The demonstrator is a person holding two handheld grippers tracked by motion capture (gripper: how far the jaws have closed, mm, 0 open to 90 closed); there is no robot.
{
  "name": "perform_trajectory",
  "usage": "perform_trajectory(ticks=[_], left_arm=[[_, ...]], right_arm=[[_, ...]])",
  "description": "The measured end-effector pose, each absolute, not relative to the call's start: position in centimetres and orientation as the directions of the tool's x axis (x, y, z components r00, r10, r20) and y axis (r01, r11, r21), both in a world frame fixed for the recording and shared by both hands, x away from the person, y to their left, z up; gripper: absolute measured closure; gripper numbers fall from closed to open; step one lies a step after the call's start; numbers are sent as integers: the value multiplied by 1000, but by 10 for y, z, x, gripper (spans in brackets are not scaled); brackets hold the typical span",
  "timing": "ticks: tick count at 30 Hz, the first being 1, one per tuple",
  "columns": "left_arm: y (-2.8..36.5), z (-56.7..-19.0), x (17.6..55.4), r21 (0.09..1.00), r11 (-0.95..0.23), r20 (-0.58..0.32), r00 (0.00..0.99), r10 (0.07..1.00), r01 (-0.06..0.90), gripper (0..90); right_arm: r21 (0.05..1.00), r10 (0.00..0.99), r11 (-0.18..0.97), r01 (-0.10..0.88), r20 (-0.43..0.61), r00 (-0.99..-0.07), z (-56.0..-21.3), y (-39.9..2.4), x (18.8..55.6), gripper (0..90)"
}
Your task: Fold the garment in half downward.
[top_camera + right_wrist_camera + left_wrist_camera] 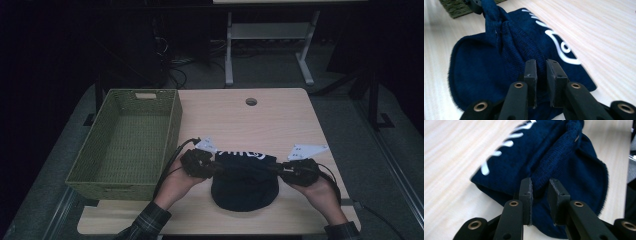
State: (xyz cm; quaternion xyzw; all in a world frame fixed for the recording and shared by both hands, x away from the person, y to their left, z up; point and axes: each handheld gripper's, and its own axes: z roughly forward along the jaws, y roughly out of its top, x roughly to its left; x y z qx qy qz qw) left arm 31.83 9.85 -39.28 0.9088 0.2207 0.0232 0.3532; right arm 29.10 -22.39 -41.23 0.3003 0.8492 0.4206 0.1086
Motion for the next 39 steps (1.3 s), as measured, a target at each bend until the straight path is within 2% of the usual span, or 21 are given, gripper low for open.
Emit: perform_trajectory(ticks=[11,20,23,27,30,33,39], left_arm=[[94,-410,296,608,-688,-142,907,396,396,734],[105,-398,284,616,-682,-151,909,387,393,681],[109,-393,281,626,-663,-158,899,409,412,702],[112,-382,283,645,-645,-150,896,419,410,821],[110,-377,289,650,-641,-140,894,426,408,890],[103,-375,301,659,-627,-134,885,445,415,900],[86,-376,330,654,-619,-128,870,476,435,900]], right_arm=[[761,580,474,442,107,-807,-427,-225,264,732],[778,594,451,437,105,-798,-423,-236,246,692],[780,605,444,441,102,-790,-421,-241,242,692],[794,619,425,435,96,-780,-416,-249,243,722],[806,631,405,433,97,-770,-410,-253,246,797],[806,636,401,436,98,-765,-410,-253,258,857],[794,627,414,446,107,-772,-417,-244,278,891]])
